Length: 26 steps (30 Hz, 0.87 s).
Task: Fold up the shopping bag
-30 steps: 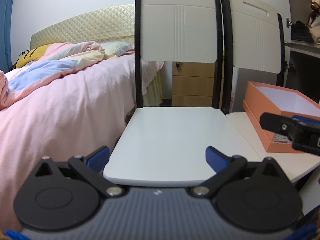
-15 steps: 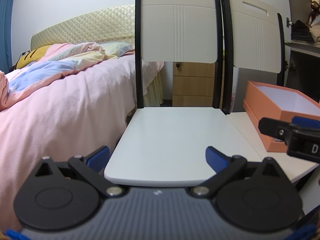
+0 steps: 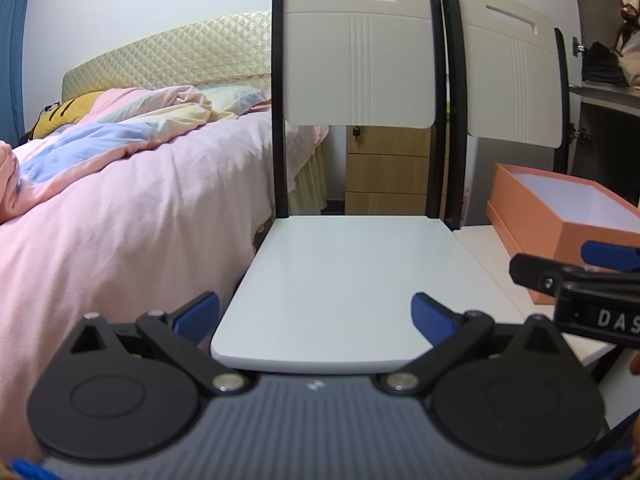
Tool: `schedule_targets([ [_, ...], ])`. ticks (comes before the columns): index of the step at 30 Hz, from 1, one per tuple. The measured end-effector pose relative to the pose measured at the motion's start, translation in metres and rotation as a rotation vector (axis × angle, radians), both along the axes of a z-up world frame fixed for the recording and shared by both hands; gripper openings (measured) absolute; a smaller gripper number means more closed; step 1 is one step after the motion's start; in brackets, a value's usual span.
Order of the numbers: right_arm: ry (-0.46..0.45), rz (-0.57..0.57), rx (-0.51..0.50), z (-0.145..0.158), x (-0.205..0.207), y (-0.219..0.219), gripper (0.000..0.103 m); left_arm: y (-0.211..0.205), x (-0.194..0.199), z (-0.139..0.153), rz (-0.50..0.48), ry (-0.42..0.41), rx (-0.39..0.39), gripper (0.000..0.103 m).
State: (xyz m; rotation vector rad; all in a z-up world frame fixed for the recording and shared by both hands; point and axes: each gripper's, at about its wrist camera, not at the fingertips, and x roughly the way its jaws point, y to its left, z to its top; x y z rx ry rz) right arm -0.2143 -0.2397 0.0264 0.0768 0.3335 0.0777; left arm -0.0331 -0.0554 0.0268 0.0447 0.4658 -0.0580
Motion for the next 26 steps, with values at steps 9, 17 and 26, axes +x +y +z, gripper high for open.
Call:
schedule_targets([
  [9,0.006,0.000,-0.003,0.005,-0.119,0.025,0.091,-0.004,0.000,-0.001,-0.001,0.002,0.013,0.103],
  [17,0.015,-0.002,-0.009,0.018,-0.232,0.047,0.091,-0.004,0.001,-0.001,-0.001,0.003,0.017,0.103],
  [26,0.026,0.028,-0.005,0.044,-0.352,0.106,0.091,-0.003,0.001,-0.001,-0.001,0.004,0.023,0.103],
])
